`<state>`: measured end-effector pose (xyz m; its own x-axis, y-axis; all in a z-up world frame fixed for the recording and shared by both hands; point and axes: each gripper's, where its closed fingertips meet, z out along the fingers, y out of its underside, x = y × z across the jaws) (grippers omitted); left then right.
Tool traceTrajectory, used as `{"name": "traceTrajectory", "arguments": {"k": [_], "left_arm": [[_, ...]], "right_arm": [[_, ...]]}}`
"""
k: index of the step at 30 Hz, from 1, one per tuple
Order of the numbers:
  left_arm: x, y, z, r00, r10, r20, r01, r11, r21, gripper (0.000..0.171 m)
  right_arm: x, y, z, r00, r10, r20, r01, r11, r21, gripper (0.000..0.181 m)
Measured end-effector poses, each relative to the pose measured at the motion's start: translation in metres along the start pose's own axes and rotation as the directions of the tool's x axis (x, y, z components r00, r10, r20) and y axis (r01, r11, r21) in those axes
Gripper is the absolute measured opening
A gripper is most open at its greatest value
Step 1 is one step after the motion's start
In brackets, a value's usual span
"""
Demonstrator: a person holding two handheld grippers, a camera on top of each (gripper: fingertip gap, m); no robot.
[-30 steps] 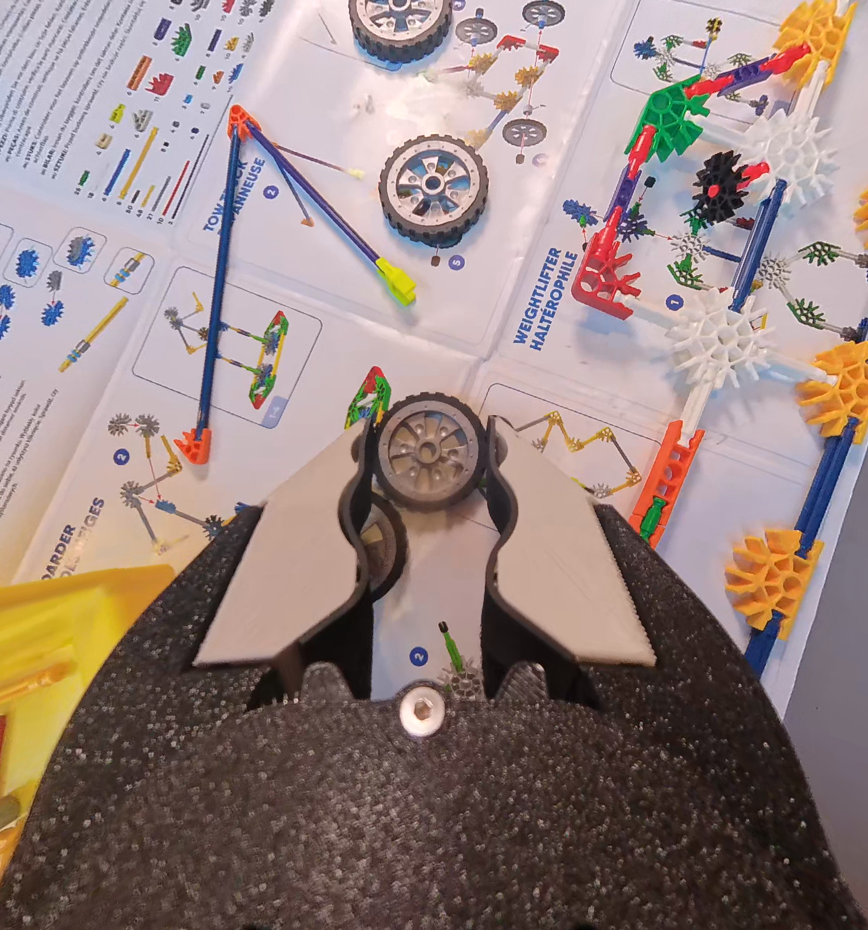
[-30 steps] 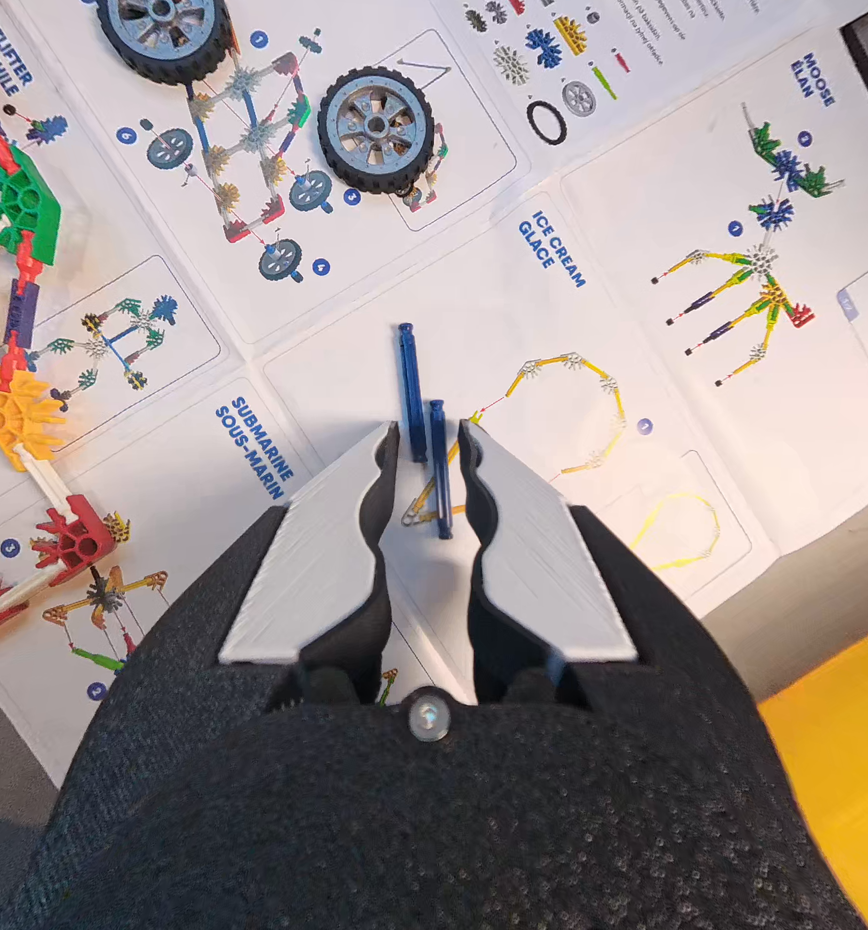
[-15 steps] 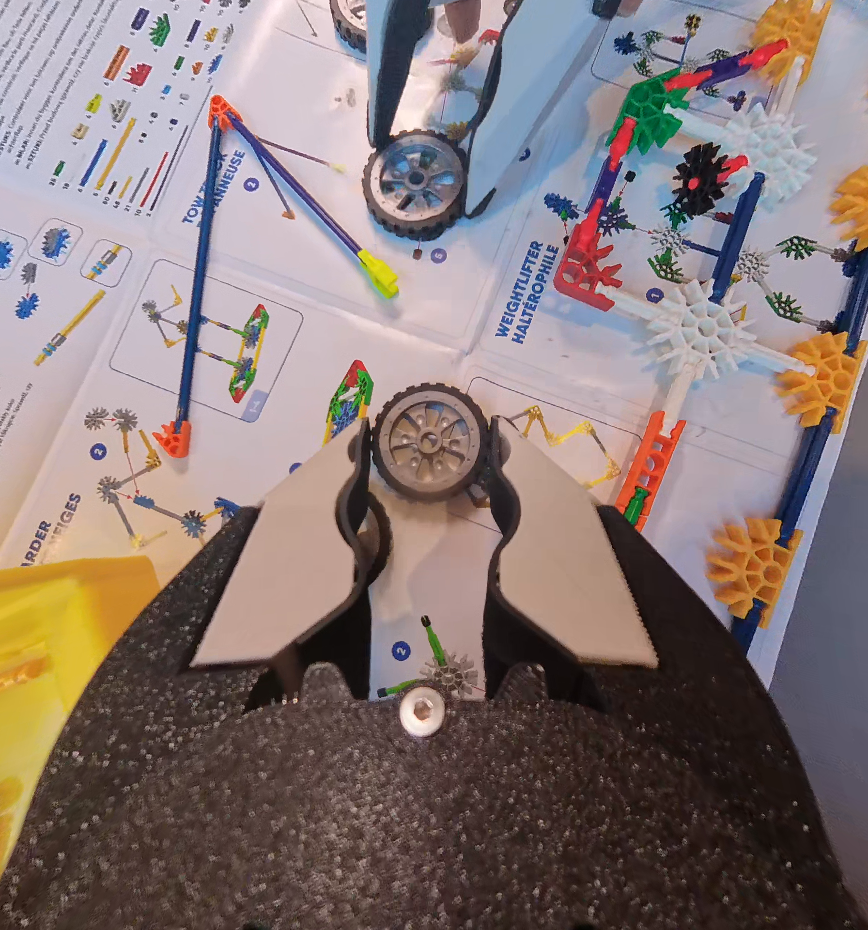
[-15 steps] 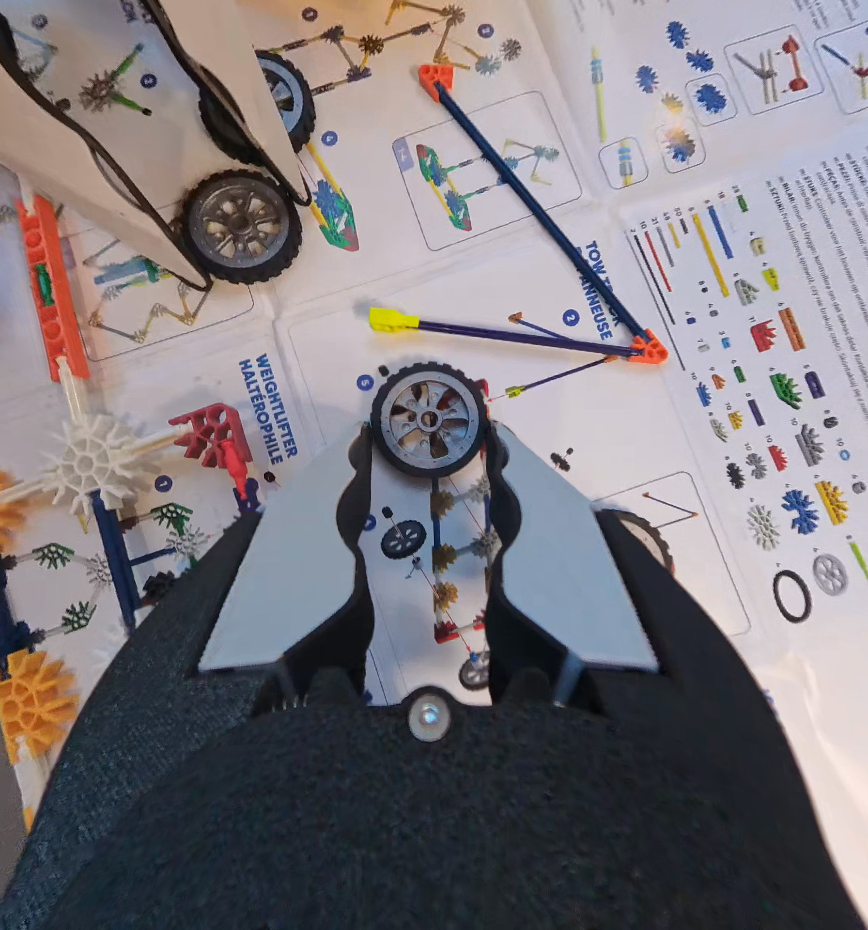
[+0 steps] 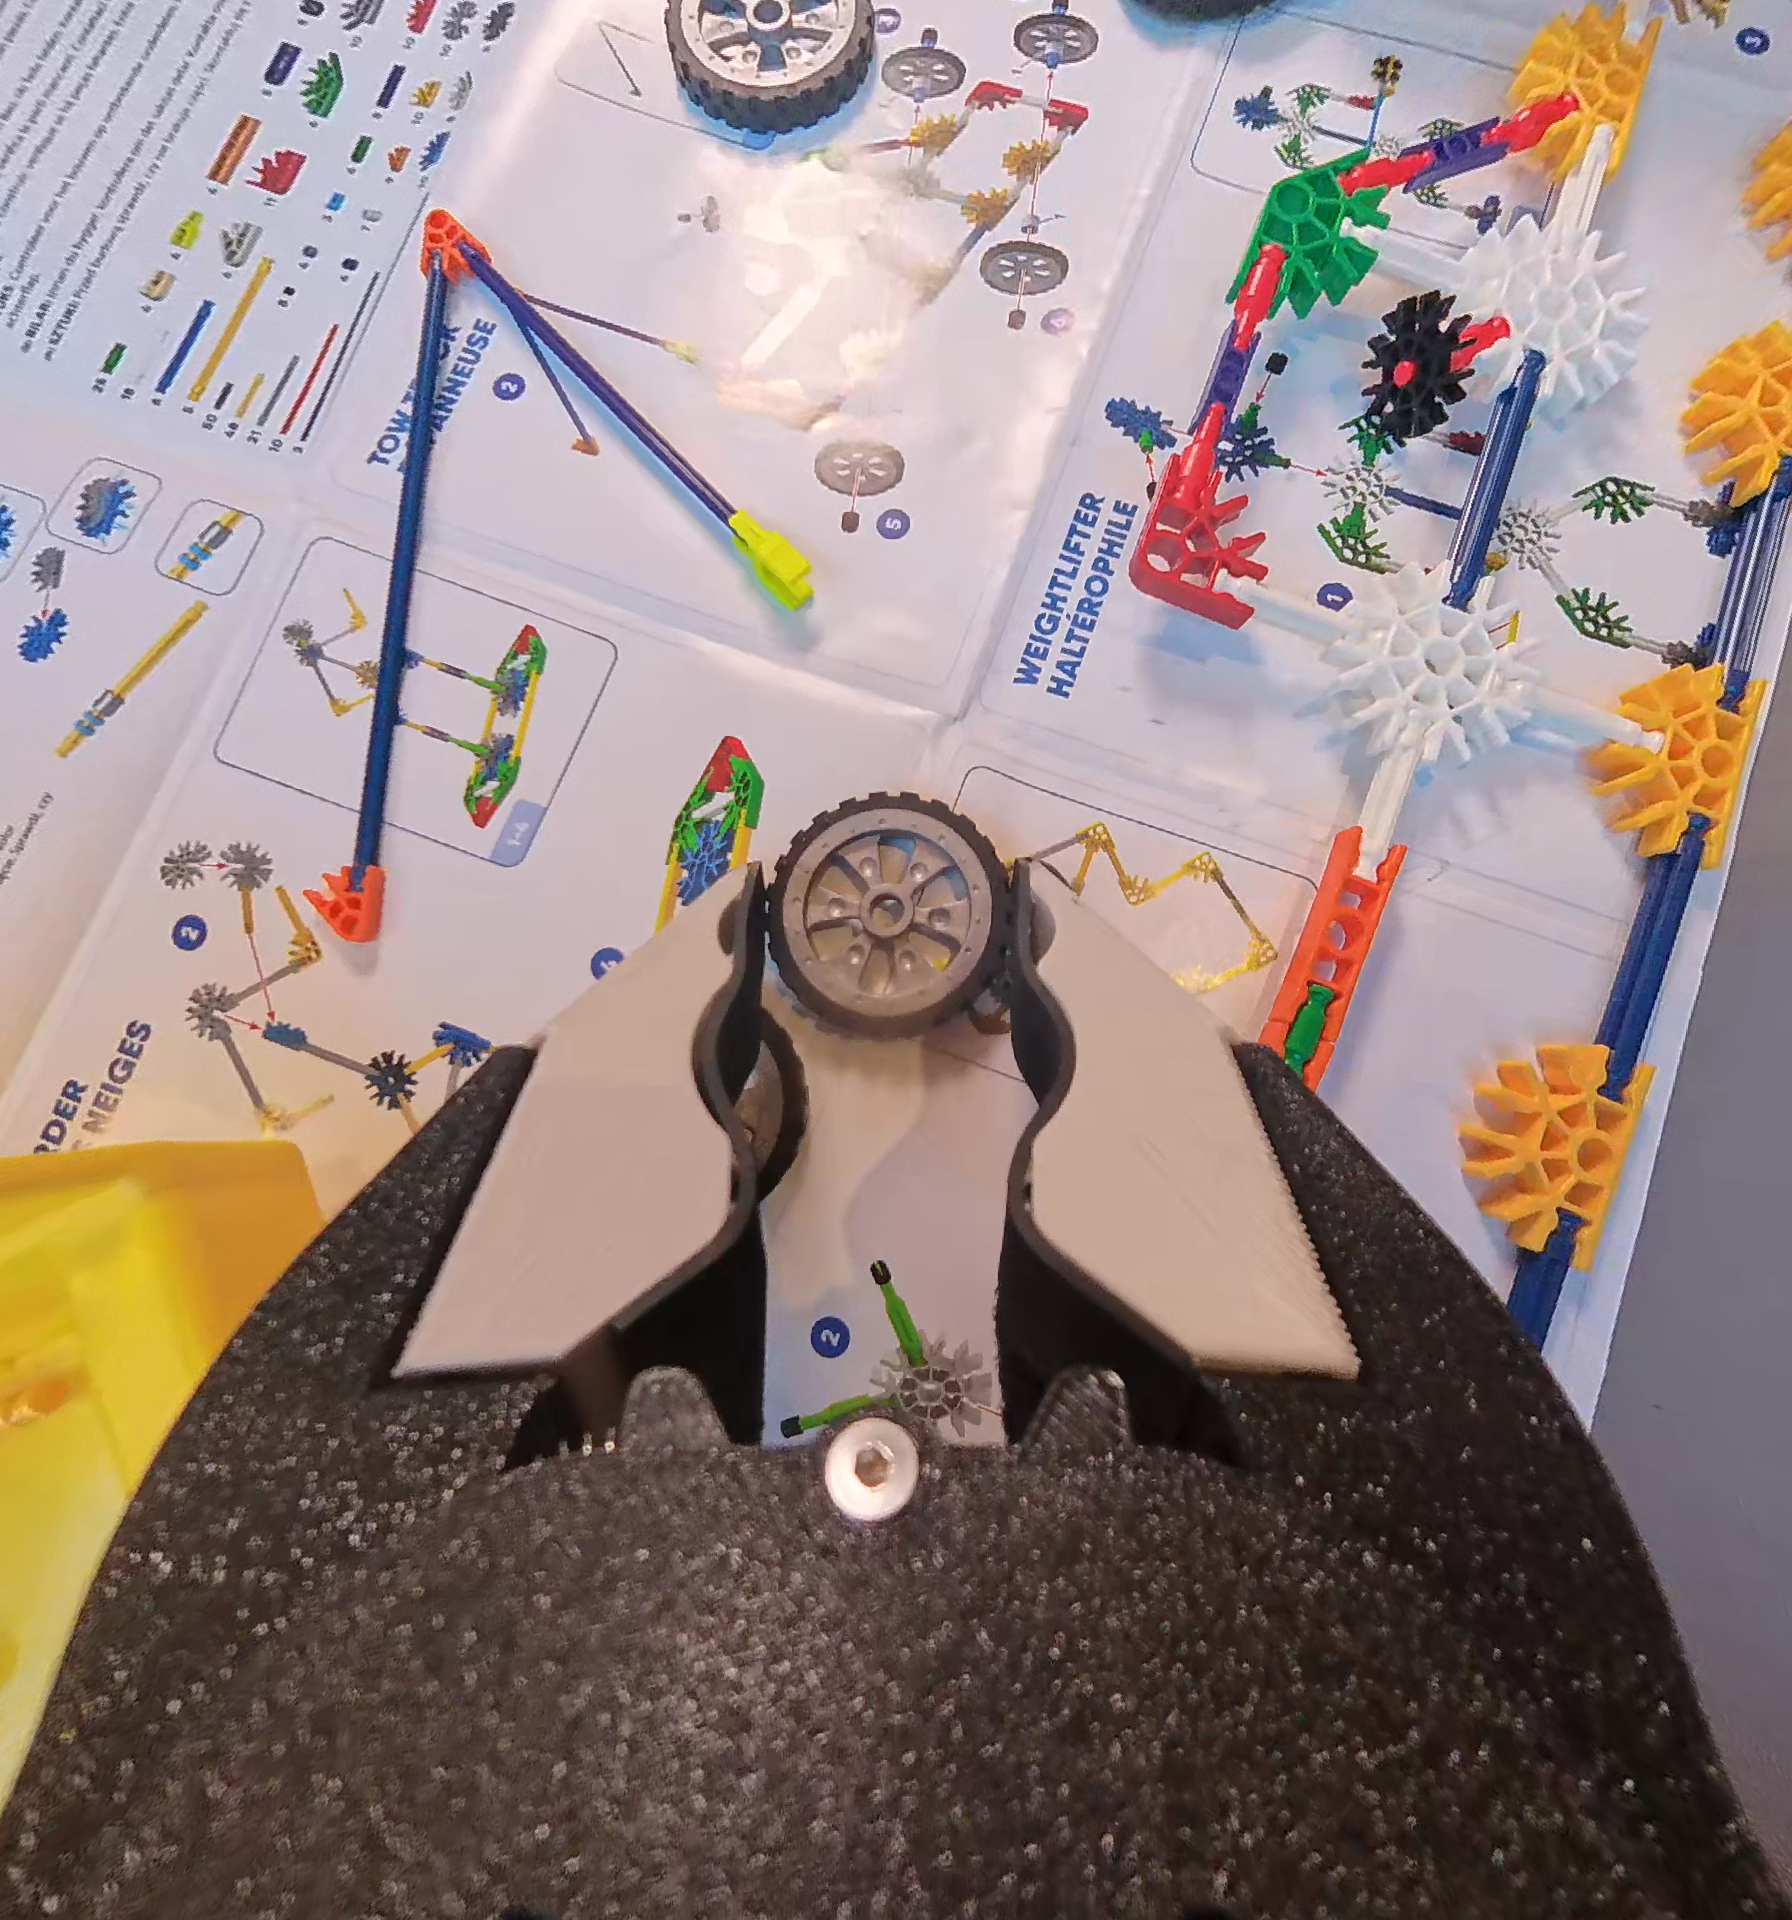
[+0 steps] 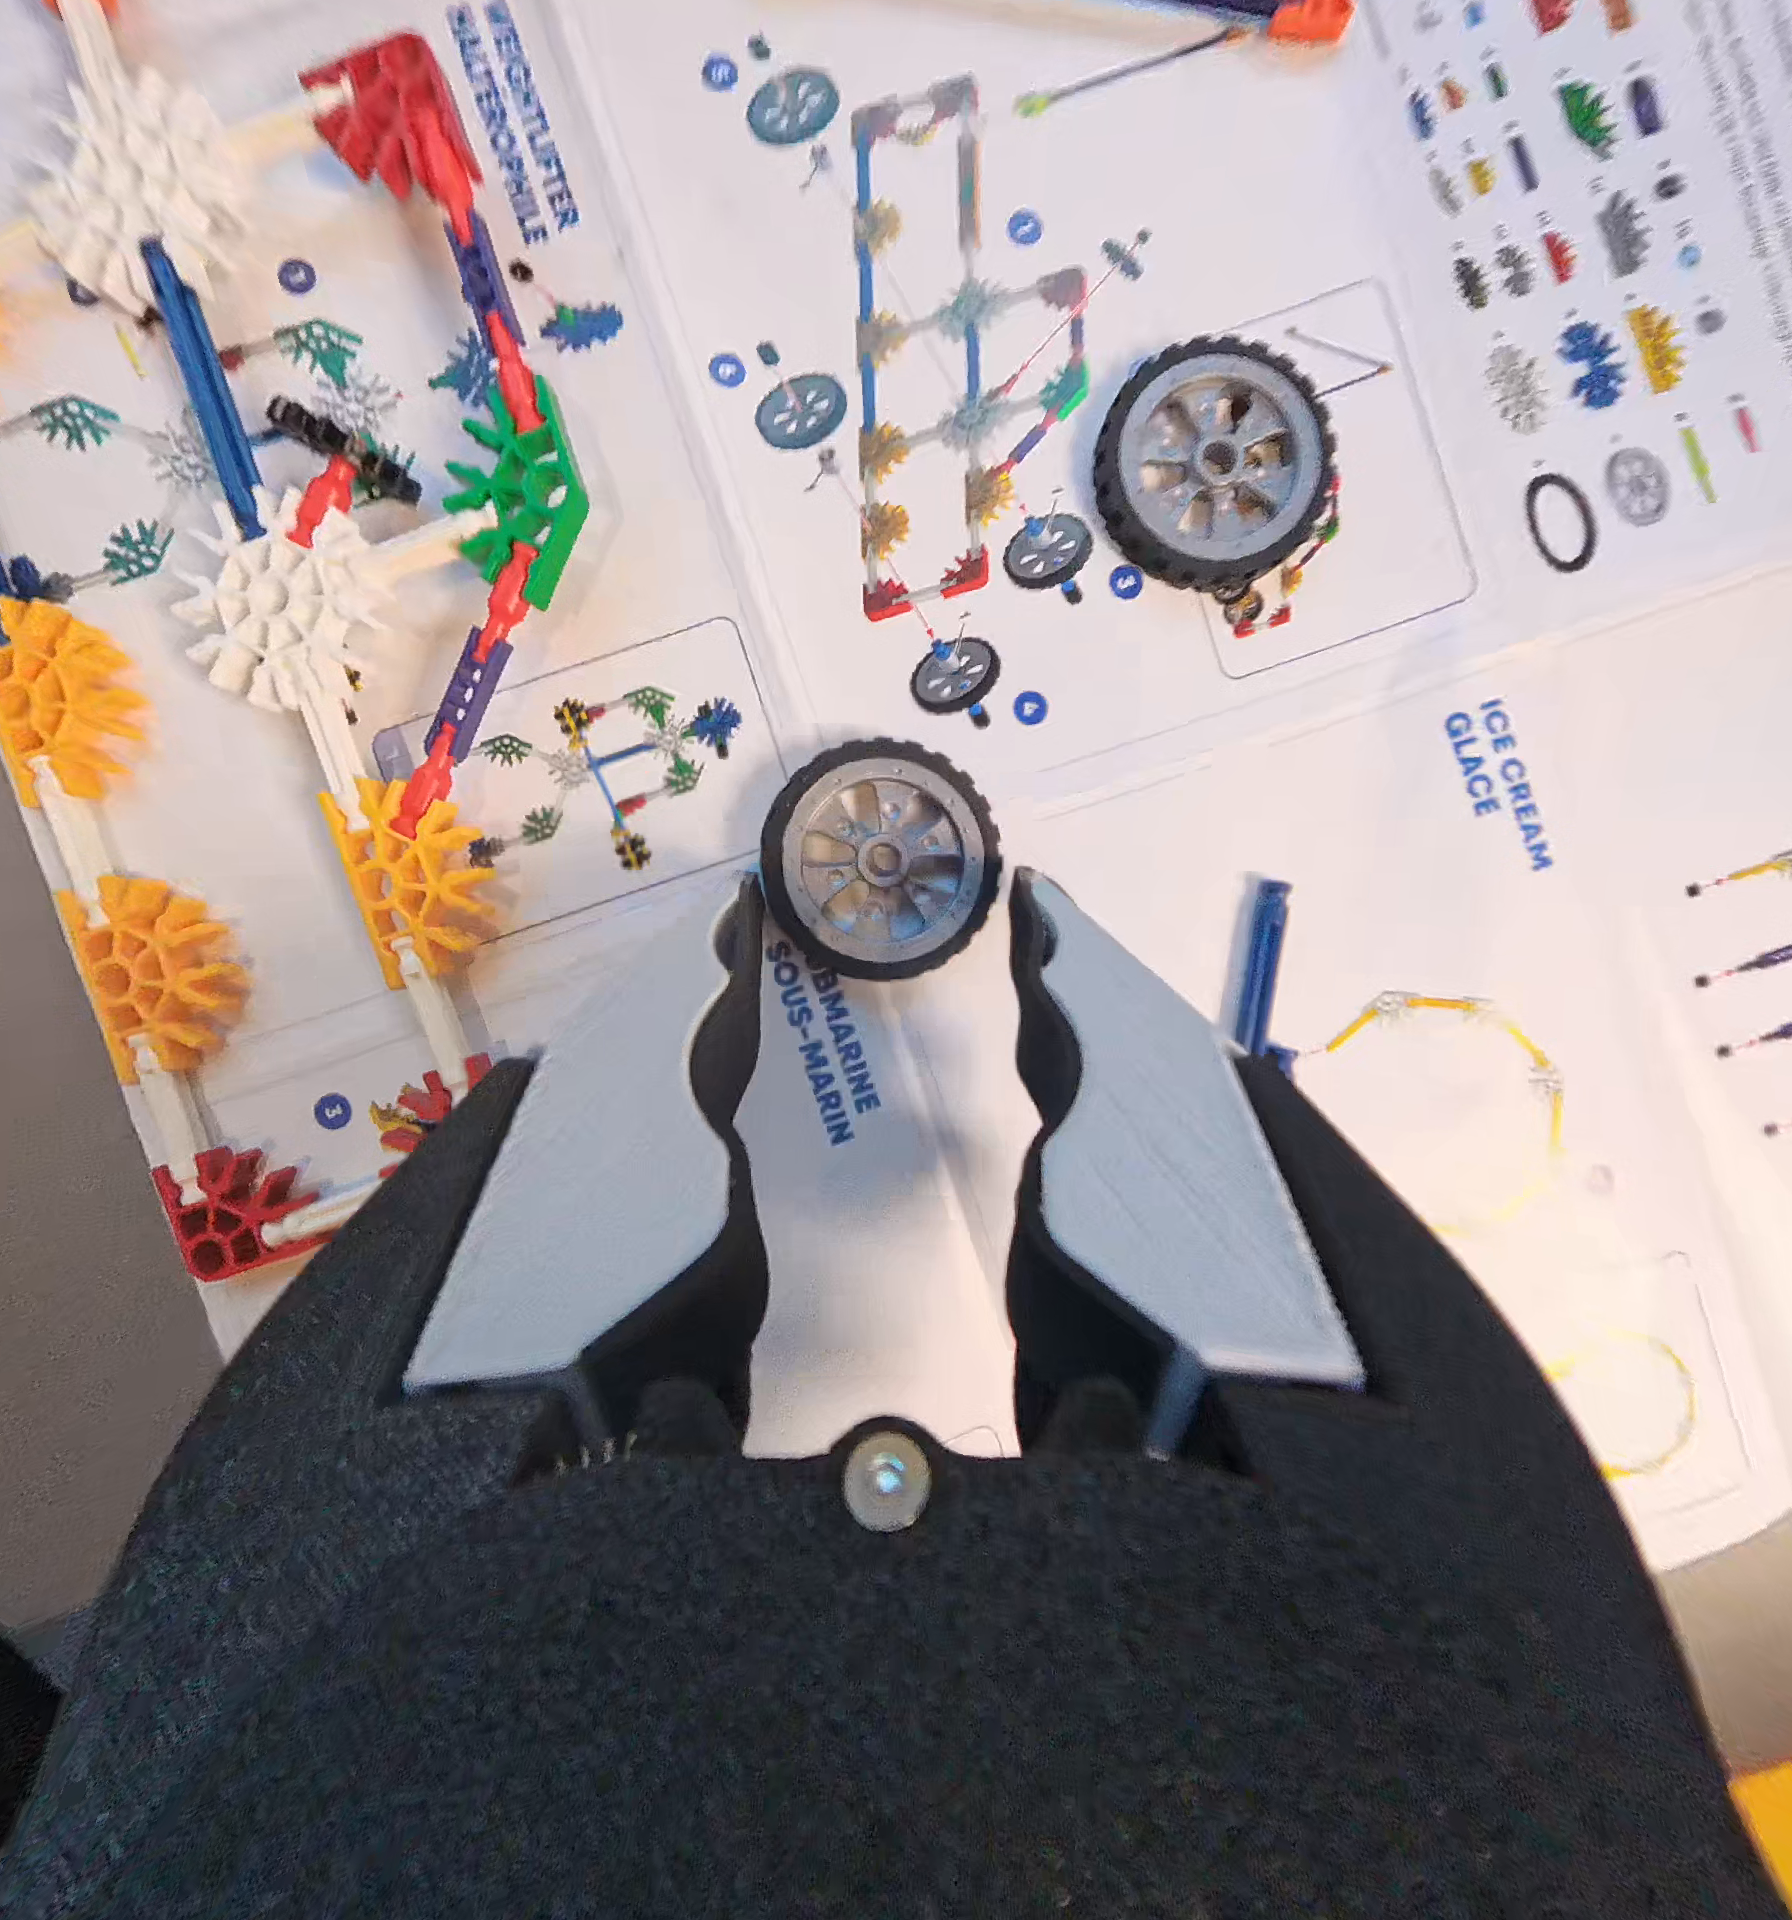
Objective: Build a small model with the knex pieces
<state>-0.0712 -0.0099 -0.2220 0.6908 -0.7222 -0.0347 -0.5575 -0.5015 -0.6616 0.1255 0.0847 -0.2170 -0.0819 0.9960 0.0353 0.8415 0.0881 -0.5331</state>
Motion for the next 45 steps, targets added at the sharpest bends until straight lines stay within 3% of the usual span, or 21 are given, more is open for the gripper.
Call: {"name": "traceTrajectory", "arguments": {"k": [3, 6, 11, 17, 24, 31, 42, 45], "left_arm": [[0.000, 0.000, 0.000, 1.000, 0.003, 0.002, -0.003, 1.000, 0.004, 0.045], [0.000, 0.000, 0.000, 1.000, 0.004, 0.001, -0.004, 1.000, 0.011, 0.045], [0.001, -0.001, -0.002, 1.000, -0.002, -0.015, 0.003, 1.000, 0.027, 0.045], [-0.001, -0.004, -0.006, 0.999, -0.030, -0.033, 0.032, 0.997, 0.065, 0.045], [0.001, -0.005, -0.005, 0.999, -0.017, -0.038, 0.019, 0.997, 0.071, 0.045], [0.003, -0.006, -0.004, 0.999, -0.015, -0.047, 0.019, 0.996, 0.085, 0.045], [0.000, -0.009, -0.006, 0.999, -0.018, -0.037, 0.022, 0.994, 0.103, 0.044], [-0.001, -0.010, -0.006, 0.999, -0.020, -0.031, 0.023, 0.993, 0.113, 0.043]], "right_arm": [[0.004, -0.002, -0.005, 1.000, -0.002, -0.009, 0.002, 1.000, -0.001, 0.059], [0.010, -0.010, -0.020, 0.999, 0.052, -0.009, -0.051, 0.994, 0.098, 0.061], [0.048, 0.013, -0.045, 0.976, 0.157, -0.150, -0.141, 0.983, 0.114, 0.051], [0.064, 0.041, -0.046, 0.956, 0.198, -0.217, -0.194, 0.980, 0.040, 0.037], [0.065, 0.050, -0.035, 0.950, 0.221, -0.221, -0.228, 0.974, -0.008, 0.032], [0.060, 0.052, -0.027, 0.959, 0.209, -0.194, -0.217, 0.976, -0.023, 0.005], [0.051, 0.048, -0.025, 0.969, 0.194, -0.155, -0.201, 0.979, -0.025, 0.005], [0.052, 0.047, -0.026, 0.967, 0.193, -0.167, -0.199, 0.980, -0.019, 0.016]]}}
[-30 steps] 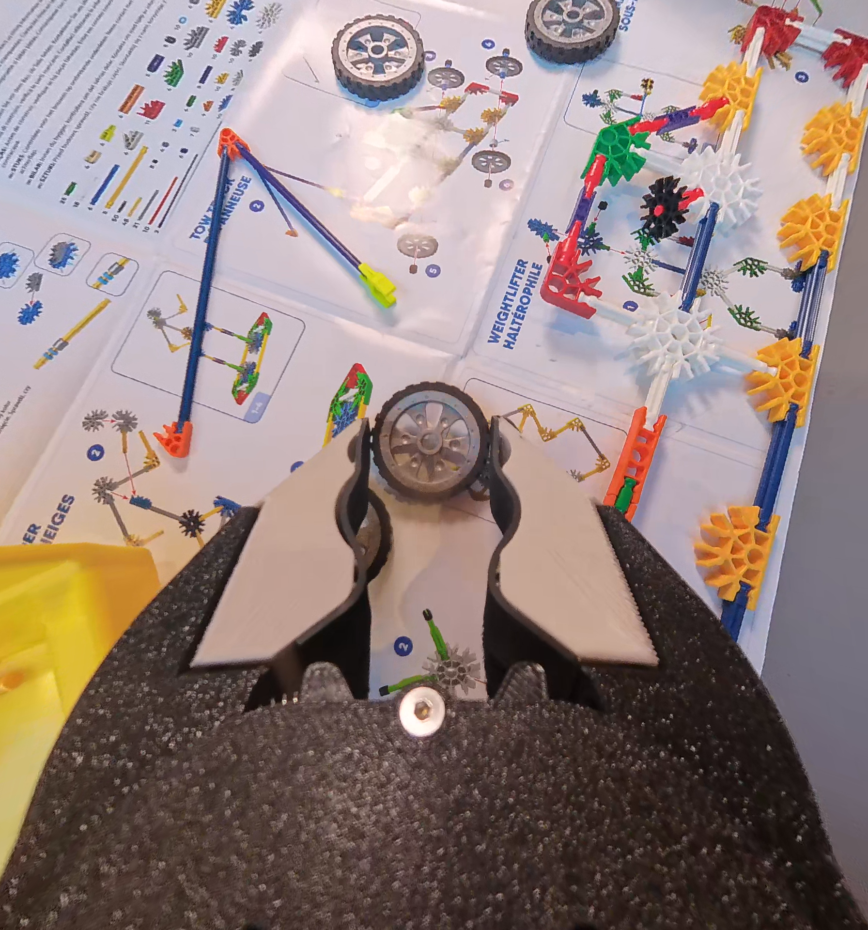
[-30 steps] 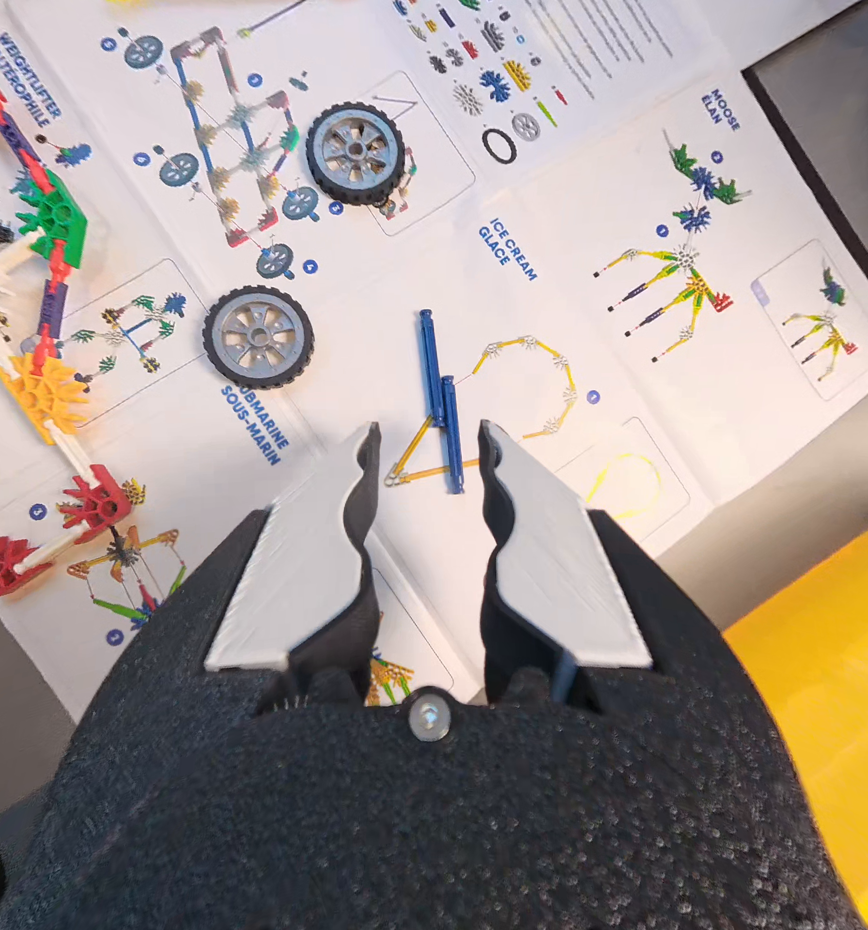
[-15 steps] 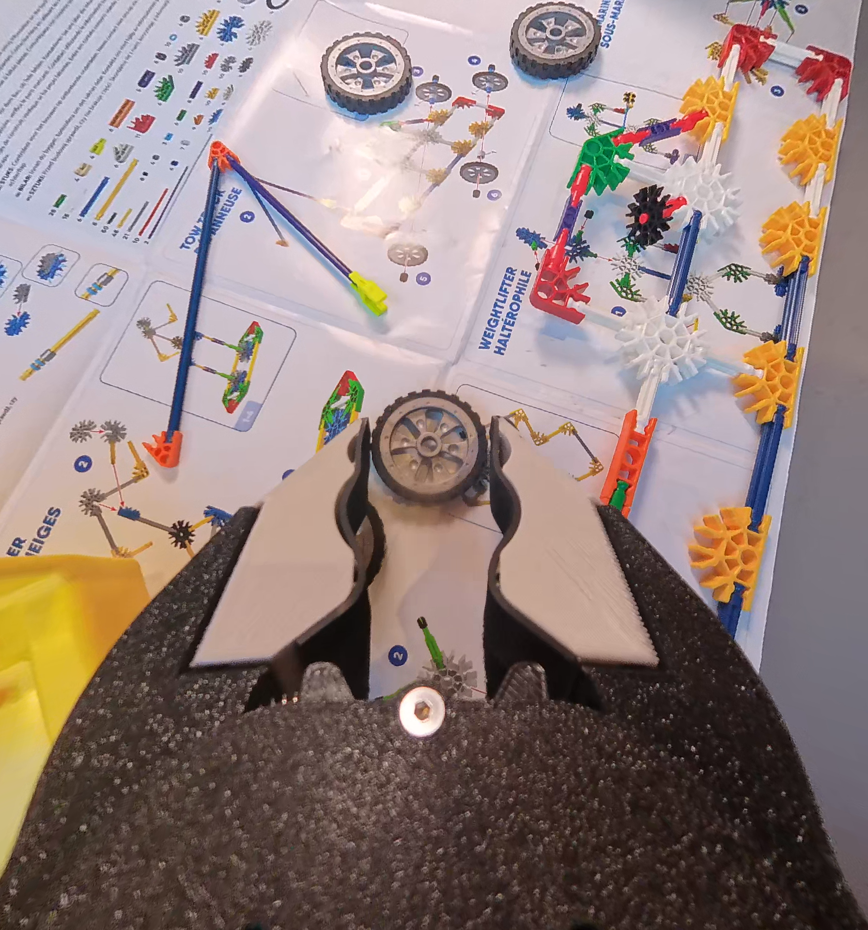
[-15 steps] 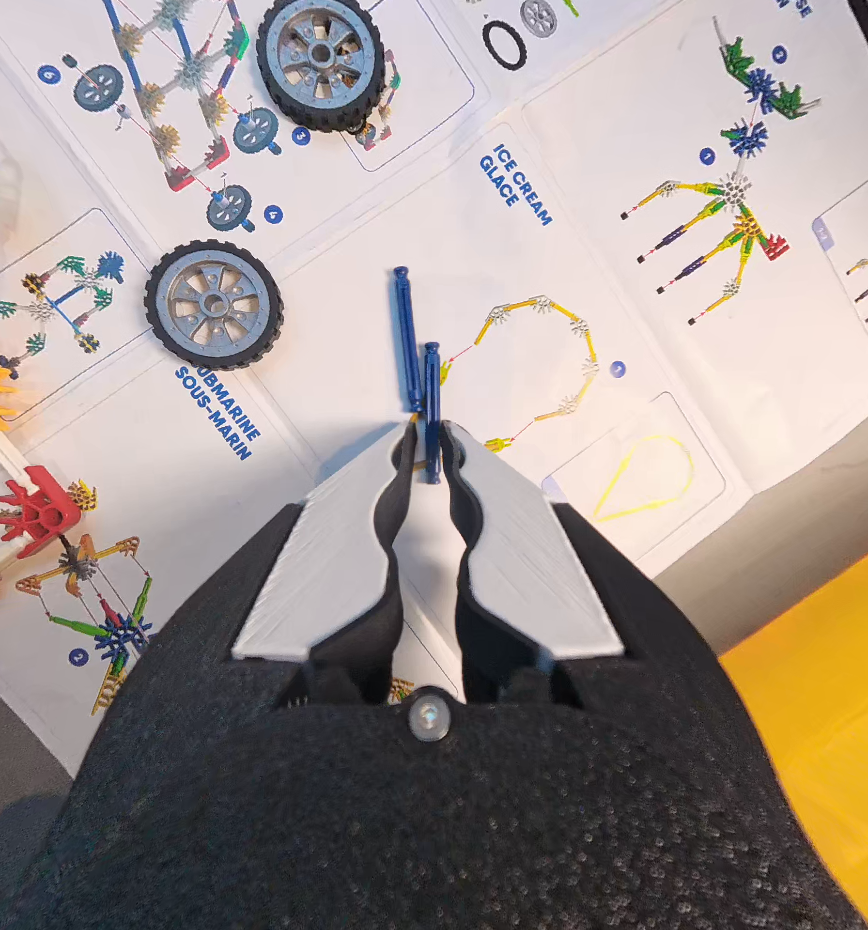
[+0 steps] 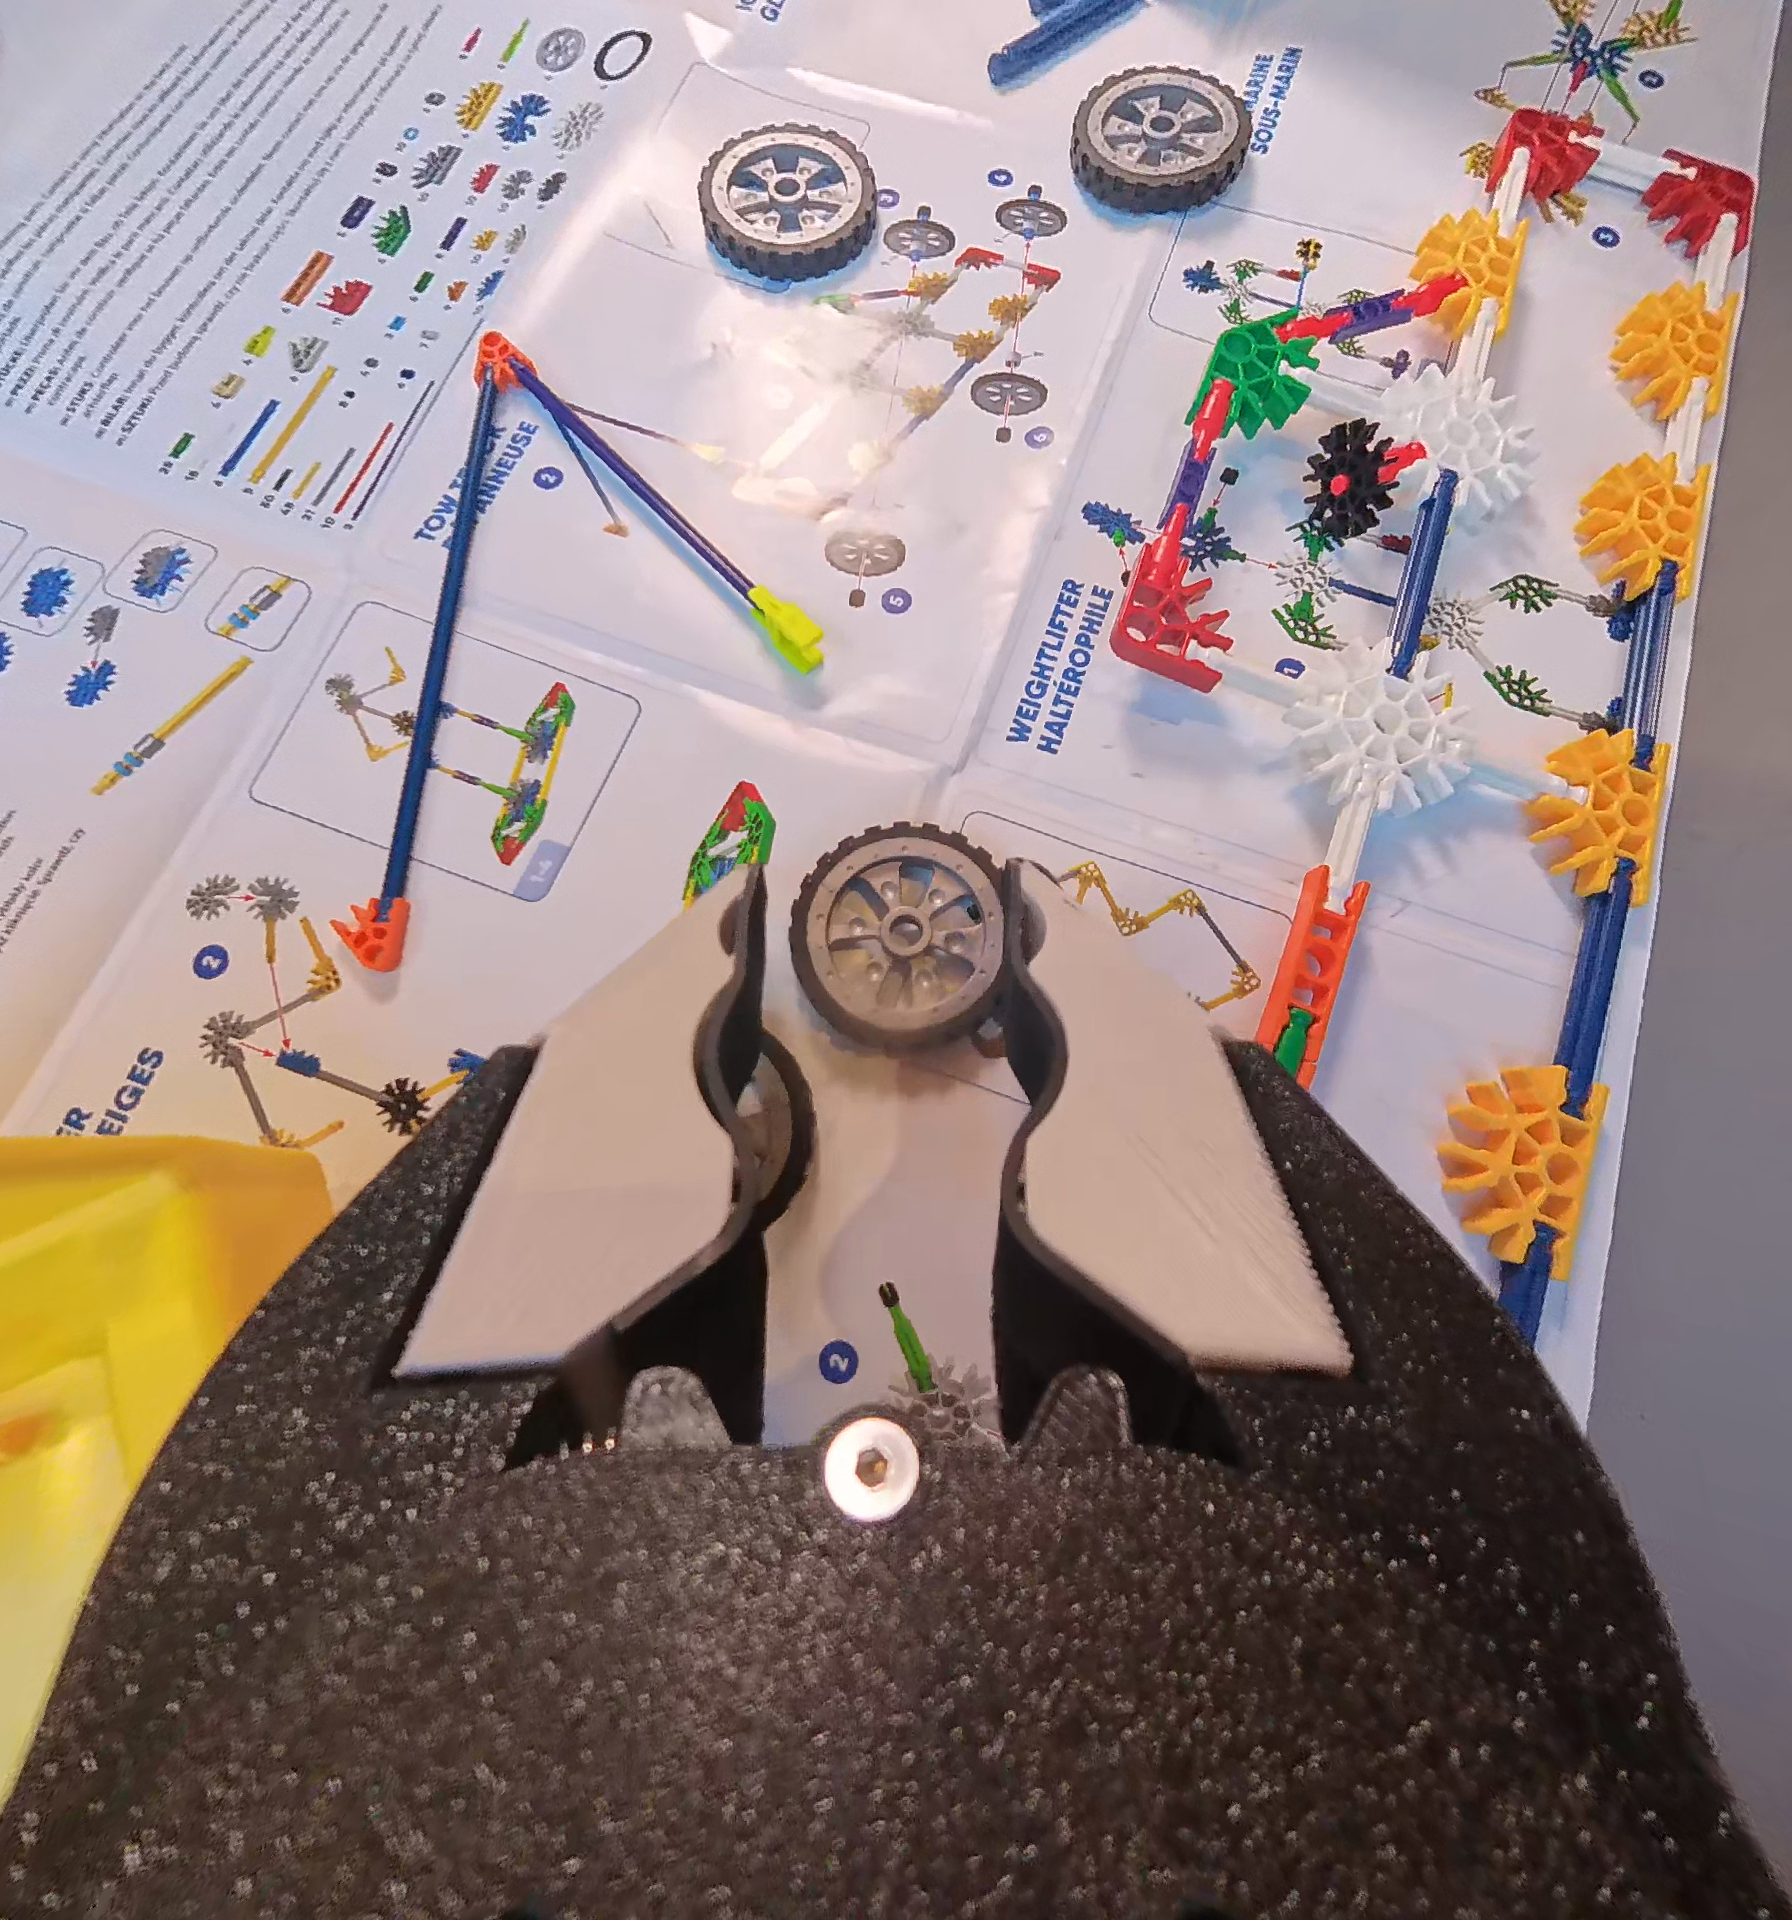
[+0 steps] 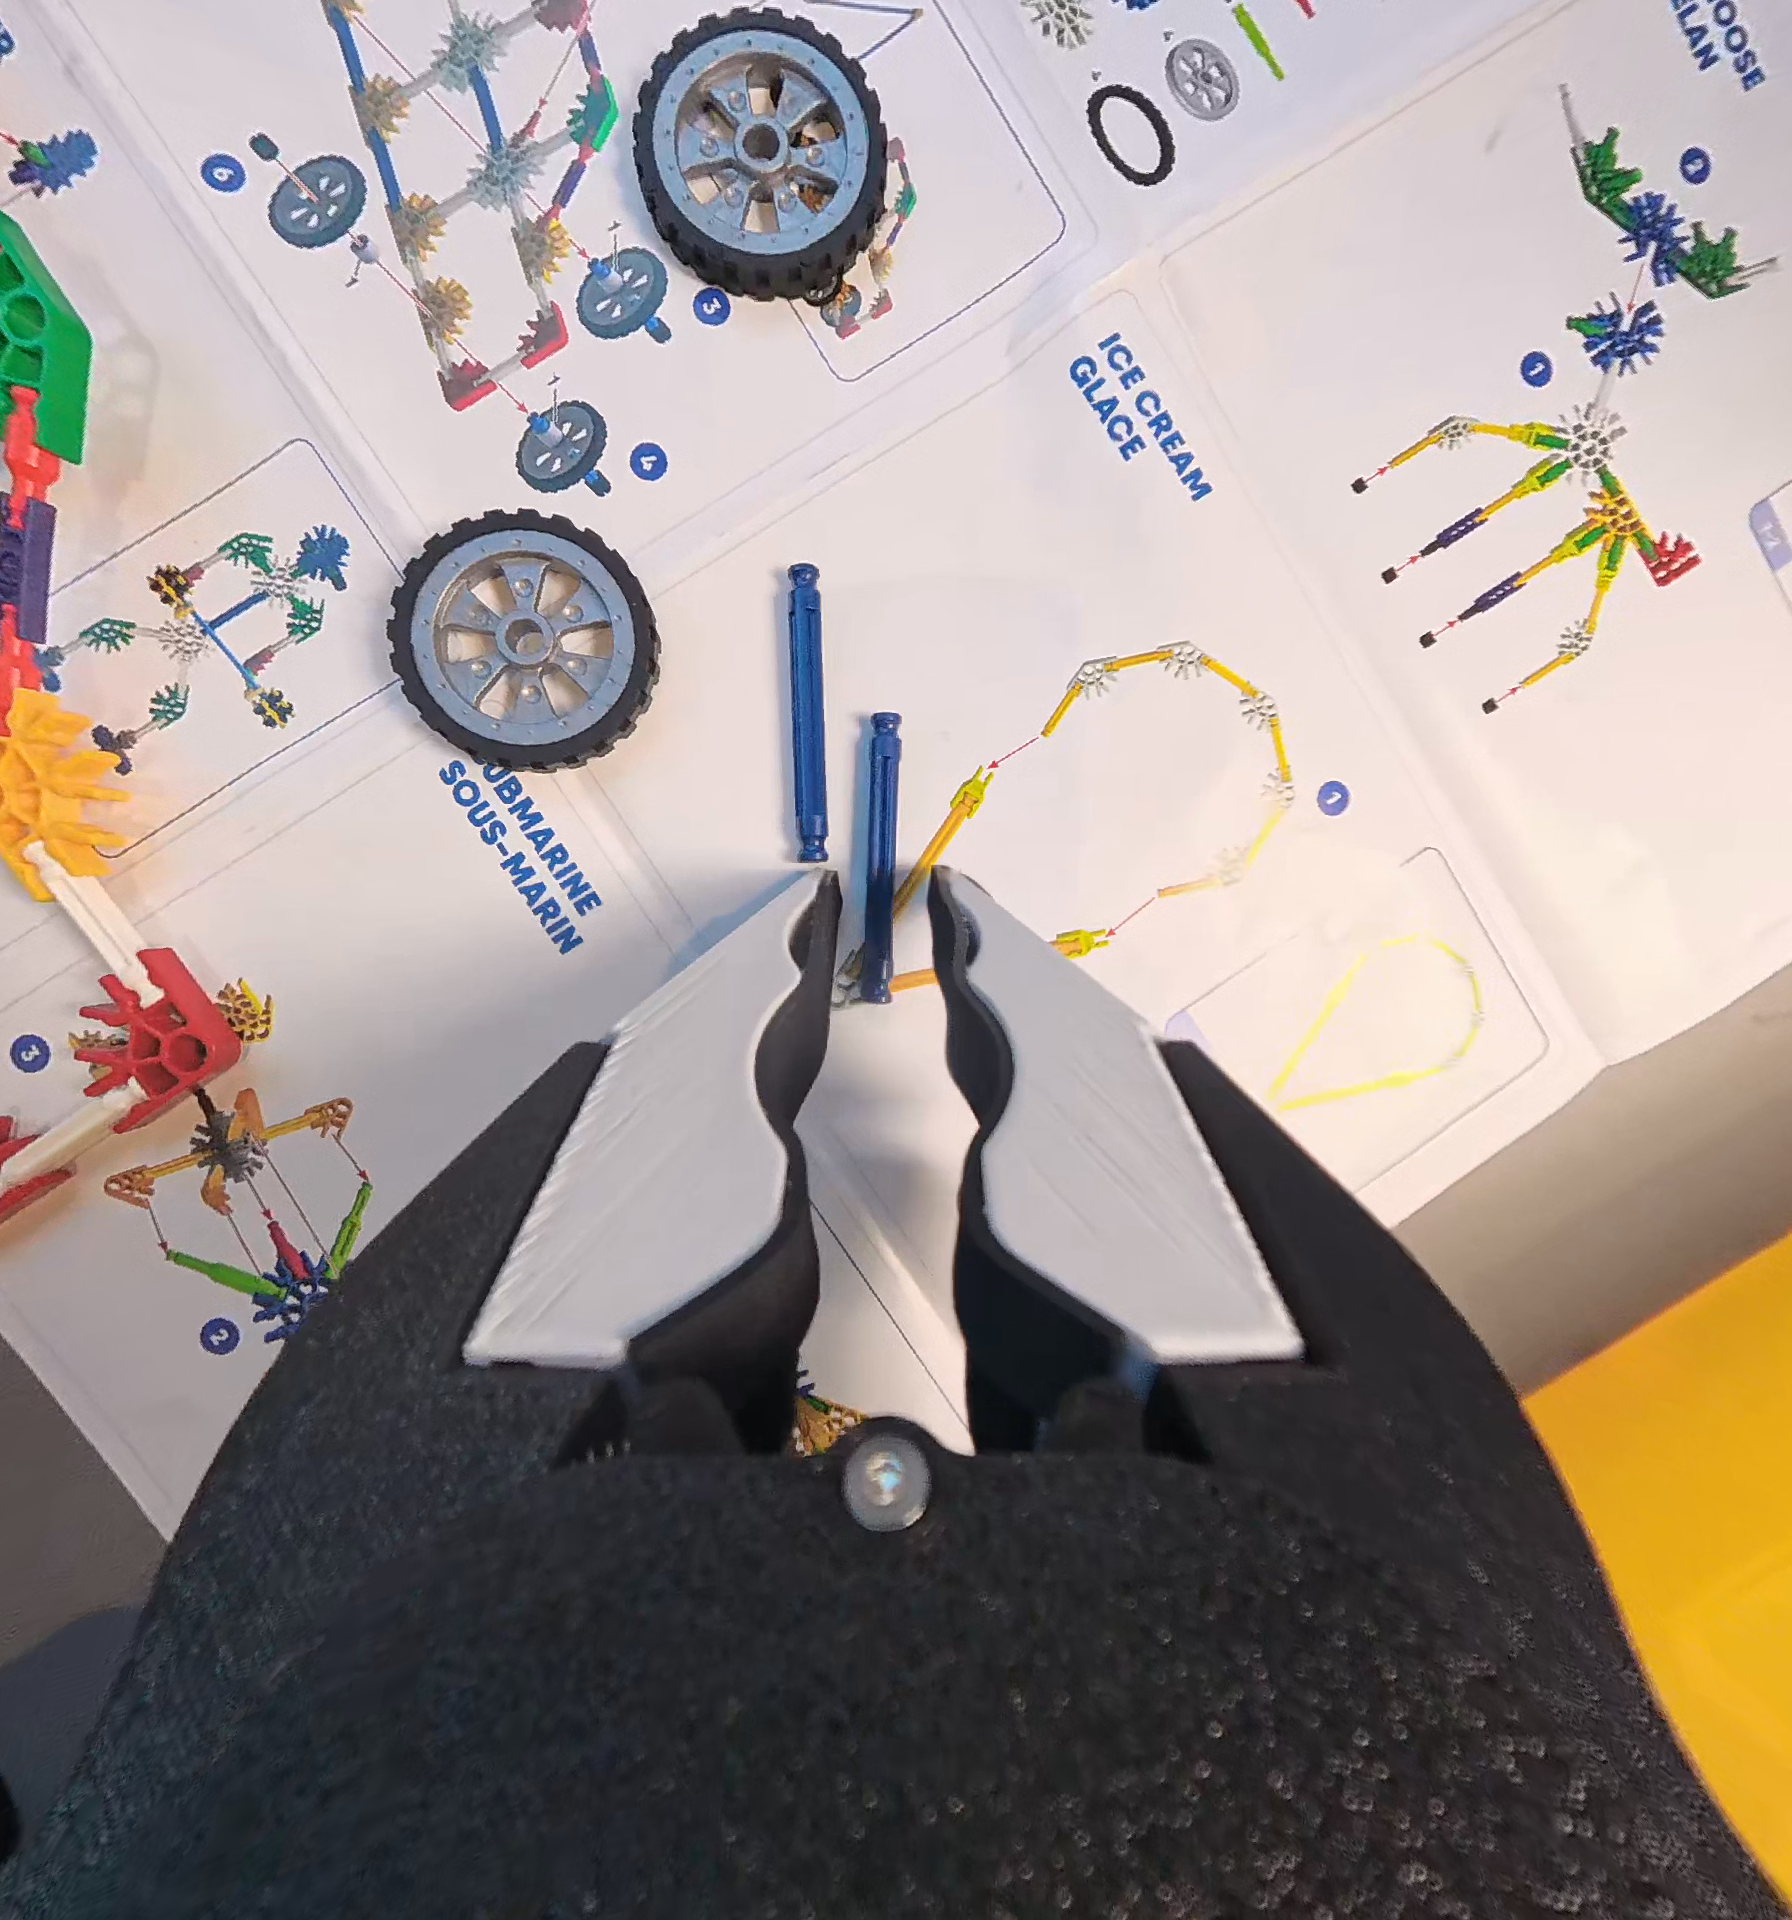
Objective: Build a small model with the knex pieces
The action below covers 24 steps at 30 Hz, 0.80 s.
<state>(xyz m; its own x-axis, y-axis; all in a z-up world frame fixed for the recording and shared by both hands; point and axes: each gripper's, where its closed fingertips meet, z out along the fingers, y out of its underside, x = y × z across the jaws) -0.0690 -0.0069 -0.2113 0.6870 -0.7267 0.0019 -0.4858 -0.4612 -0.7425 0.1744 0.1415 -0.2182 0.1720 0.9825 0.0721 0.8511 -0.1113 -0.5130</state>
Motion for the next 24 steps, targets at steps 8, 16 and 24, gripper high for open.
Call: {"name": "traceTrajectory", "arguments": {"k": [8, 16, 24], "left_arm": [[-0.022, -0.038, -0.017, 0.990, -0.054, 0.131, 0.021, 0.971, 0.238, 0.042], [-0.038, -0.058, -0.034, 0.952, -0.135, 0.274, 0.031, 0.936, 0.350, 0.042], [-0.031, -0.027, -0.037, 0.897, -0.274, 0.346, 0.164, 0.935, 0.316, 0.039]], "right_arm": [[0.007, -0.059, -0.025, 0.997, 0.007, -0.075, 0.017, 0.951, 0.308, 0.021], [-0.021, -0.089, 0.005, 0.998, -0.044, -0.048, 0.060, 0.916, 0.398, 0.022], [-0.040, -0.084, 0.024, 0.998, -0.061, 0.014, 0.053, 0.940, 0.337, 0.022]]}}
